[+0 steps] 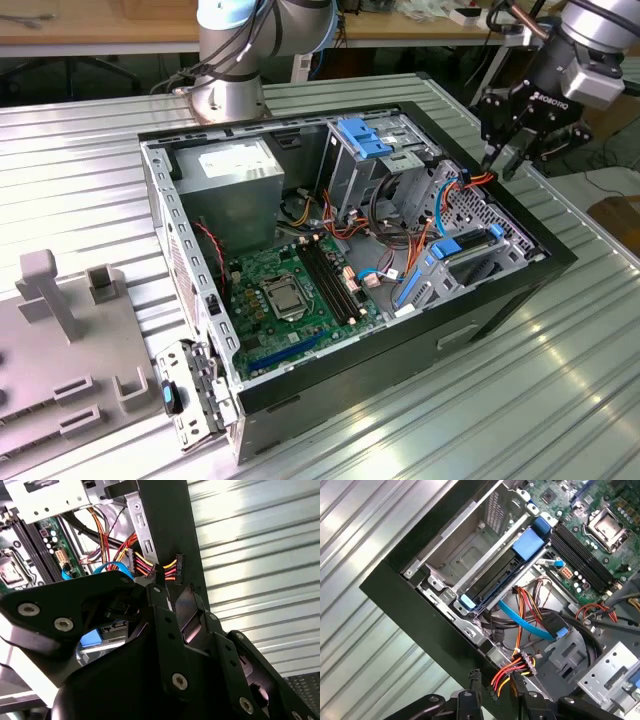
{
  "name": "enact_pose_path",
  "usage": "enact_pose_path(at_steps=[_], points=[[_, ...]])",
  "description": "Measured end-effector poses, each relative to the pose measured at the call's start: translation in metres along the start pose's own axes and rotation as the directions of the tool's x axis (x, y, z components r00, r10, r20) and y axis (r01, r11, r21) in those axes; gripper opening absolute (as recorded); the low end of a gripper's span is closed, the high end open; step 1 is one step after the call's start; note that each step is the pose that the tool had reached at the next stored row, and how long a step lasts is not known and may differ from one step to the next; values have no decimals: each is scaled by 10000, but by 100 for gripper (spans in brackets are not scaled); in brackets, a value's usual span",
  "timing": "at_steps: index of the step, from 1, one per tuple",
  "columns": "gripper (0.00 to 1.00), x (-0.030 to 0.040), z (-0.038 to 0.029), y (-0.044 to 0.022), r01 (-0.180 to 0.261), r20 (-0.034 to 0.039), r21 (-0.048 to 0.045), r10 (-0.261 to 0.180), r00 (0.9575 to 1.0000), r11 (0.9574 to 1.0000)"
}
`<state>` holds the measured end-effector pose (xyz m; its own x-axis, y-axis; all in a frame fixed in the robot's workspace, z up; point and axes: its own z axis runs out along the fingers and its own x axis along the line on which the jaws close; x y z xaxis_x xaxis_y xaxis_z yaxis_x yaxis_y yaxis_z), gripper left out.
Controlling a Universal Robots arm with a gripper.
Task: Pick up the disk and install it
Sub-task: 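Insert the first disk wire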
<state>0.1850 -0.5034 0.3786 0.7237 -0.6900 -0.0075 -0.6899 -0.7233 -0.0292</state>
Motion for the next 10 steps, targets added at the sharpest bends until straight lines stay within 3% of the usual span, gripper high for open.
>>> enact_pose_path(at_steps=[5, 10], points=[[36, 7, 20, -14, 745, -6, -31, -745, 9972, 9972], [36, -9, 48, -47, 1082, -140, -212, -1085, 9940, 9939]])
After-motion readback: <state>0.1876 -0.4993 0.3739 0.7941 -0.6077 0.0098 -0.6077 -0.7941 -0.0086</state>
